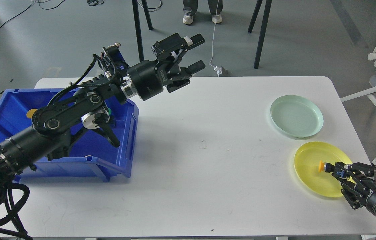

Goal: Pass button and place on color plate
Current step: 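Lower the yellow button onto the yellow plate and open the right gripper, then raise the right gripper and move the left gripper back over the bin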

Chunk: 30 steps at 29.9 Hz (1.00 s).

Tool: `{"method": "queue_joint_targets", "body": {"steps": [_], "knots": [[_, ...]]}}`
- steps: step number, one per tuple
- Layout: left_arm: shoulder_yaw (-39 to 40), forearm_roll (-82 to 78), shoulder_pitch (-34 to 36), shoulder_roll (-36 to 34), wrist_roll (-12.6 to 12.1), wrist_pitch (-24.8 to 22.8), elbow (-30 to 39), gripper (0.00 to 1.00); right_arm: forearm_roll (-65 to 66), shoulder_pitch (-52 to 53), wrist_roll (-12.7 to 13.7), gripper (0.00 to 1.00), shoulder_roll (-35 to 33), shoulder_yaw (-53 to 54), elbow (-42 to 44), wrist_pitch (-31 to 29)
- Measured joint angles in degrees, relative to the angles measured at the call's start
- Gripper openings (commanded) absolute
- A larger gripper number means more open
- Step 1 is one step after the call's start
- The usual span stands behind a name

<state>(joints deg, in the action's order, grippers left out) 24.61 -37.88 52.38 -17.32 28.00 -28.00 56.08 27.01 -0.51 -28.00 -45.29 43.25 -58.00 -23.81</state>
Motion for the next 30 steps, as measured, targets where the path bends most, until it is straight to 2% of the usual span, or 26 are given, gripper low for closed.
{"method": "queue_joint_targets", "body": {"steps": [9,12,13,25,30], "knots": [[0.0,0.0,0.0,0.0,0.0,0.0,0.0,0.92,-0.1,0.1,0.0,0.75,0.5,0.5,-0.2,0.0],[0.0,0.0,0.0,0.0,0.0,0.0,0.0,0.92,-0.1,0.6,0.0,0.95,0.5,0.5,-0.5,-0.2],[0.0,0.0,0.0,0.0,0.0,0.0,0.0,0.92,-0.1,0.8,0.0,0.96,0.5,0.5,-0.6,-0.3],[0.9,0.1,-0.4,-0.5,0.0,0.0,0.1,0.95,-0.3,5.8,0.0,0.96,1.4,1.7,-4.9,-1.3],[5.7,0.9,-2.6,-6.1,0.0,0.0,2.3,0.95,-0.3,11.5,0.0,0.97,1.7,4.6,-6.3,-1.4]]}}
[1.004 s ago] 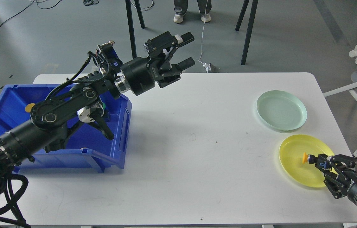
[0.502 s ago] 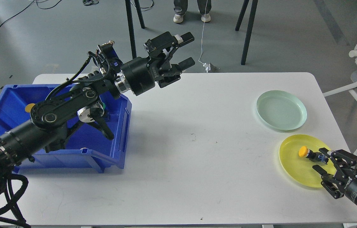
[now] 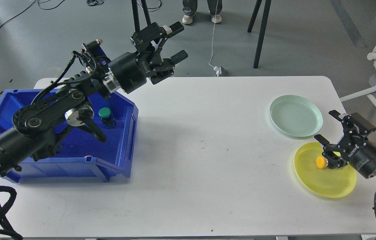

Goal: Pass button and place on color plate
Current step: 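Raise the right gripper and move the left gripper back over the bin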

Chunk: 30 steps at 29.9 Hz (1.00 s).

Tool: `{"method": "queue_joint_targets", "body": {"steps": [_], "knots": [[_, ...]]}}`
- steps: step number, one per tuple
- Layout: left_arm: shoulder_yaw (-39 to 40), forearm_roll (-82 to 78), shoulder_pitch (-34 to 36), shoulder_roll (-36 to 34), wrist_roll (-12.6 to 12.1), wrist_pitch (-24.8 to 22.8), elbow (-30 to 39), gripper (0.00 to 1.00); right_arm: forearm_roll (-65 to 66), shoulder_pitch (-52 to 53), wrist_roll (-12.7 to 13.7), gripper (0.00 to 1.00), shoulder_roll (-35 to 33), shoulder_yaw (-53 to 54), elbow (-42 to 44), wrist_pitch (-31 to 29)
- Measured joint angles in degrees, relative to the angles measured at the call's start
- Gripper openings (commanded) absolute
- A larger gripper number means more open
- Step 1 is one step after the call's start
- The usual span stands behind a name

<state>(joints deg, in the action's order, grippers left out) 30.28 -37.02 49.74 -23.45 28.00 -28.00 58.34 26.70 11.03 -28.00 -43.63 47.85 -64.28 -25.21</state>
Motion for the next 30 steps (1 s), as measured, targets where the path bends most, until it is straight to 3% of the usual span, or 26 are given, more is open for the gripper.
{"method": "queue_joint_targets", "body": {"steps": [8,13,17,25,30], "knots": [[0.6,-0.2,-1.5,-14.1,0.0,0.0,3.1,0.95,-4.1,13.0,0.0,0.97,4.1,1.5,0.6,0.0],[-3.8,-3.2,-0.1,-25.3,0.0,0.0,4.2,0.95,-4.4,18.3,0.0,0.97,8.6,1.6,2.1,0.3],[-9.1,-14.5,3.7,-32.7,0.0,0.0,6.1,0.95,-4.4,19.9,0.0,0.97,10.7,1.6,2.6,0.4],[-27.3,-37.0,13.0,-39.4,0.0,0.0,7.1,0.95,-4.4,20.3,0.0,0.98,11.1,1.5,2.7,0.3],[-33.3,-47.7,14.1,-40.1,0.0,0.0,4.2,0.95,-4.4,20.2,0.0,0.98,11.0,1.5,2.7,0.1]]}}
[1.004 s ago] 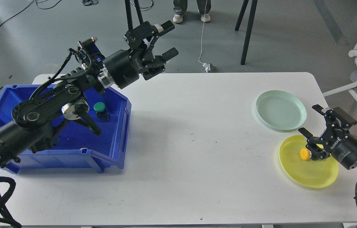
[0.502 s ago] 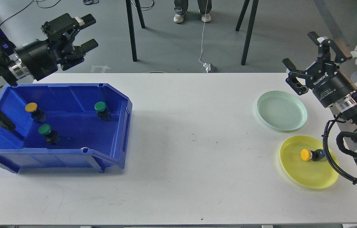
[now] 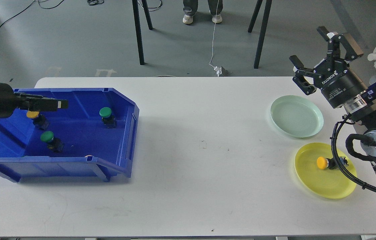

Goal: Pass button and place on color plate
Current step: 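Raise the right gripper and move the left gripper back over the bin, then lower the left gripper into the bin and grasp a green button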

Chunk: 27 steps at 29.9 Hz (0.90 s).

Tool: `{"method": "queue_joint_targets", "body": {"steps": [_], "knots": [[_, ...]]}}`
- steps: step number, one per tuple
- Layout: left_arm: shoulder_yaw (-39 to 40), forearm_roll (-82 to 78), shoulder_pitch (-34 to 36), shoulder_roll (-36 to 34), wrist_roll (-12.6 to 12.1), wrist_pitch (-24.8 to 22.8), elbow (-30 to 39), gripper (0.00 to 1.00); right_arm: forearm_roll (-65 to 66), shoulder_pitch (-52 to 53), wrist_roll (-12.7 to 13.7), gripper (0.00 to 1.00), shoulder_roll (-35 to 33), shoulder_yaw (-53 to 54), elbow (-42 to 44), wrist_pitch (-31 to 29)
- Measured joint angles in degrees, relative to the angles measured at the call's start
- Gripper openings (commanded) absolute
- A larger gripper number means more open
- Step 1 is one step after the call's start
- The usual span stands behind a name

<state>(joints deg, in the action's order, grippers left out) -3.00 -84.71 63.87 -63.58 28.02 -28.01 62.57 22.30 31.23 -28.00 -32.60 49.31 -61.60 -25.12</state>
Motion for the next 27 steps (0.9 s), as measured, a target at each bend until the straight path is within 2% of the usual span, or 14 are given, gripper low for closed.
{"method": "queue_joint_targets", "body": {"steps": [12,18,27], "knots": [[-1.9,-5.7,-3.4,1.1,0.0,0.0,-6.2,0.95,0.0,-0.3,0.0,0.98,0.0,-0.1,0.0,0.0],[-2.0,-5.7,-4.9,6.0,0.0,0.0,-10.6,0.95,0.0,-0.4,0.0,0.98,-0.1,-0.1,0.0,-0.1],[-1.9,-5.2,-5.5,8.6,0.0,0.0,-12.6,0.95,-0.1,-0.6,0.0,0.98,-0.6,-0.1,-0.2,-0.1]]}}
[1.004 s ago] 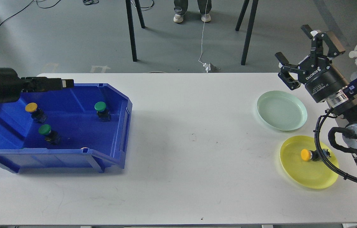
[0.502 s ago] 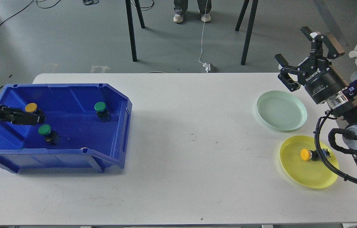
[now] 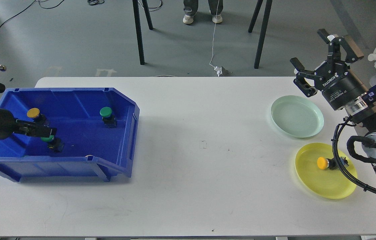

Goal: Pass button and place on color plate
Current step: 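Lower the left gripper into the bin and grasp a green button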

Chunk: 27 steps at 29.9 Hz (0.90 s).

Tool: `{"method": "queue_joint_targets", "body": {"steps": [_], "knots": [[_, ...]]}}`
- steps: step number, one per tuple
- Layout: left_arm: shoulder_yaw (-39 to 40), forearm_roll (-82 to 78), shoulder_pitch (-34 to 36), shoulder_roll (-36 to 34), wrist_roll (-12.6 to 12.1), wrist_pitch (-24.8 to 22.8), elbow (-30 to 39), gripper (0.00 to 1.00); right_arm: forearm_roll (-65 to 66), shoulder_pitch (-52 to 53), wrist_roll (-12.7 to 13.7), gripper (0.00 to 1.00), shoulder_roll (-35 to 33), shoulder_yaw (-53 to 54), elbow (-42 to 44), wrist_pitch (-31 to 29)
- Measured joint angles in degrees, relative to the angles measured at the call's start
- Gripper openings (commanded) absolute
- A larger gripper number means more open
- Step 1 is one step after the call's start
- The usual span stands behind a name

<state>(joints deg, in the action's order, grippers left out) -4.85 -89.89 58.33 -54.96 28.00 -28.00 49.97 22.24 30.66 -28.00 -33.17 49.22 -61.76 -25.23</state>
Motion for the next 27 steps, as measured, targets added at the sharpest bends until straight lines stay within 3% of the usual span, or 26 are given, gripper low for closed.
{"method": "queue_joint_targets", "body": {"steps": [27], "knots": [[0.1,0.7,-3.0,6.7,0.0,0.0,-7.7,0.91,0.0,-0.4,0.0,0.98,-0.3,0.0,0.0,-0.3]]}}
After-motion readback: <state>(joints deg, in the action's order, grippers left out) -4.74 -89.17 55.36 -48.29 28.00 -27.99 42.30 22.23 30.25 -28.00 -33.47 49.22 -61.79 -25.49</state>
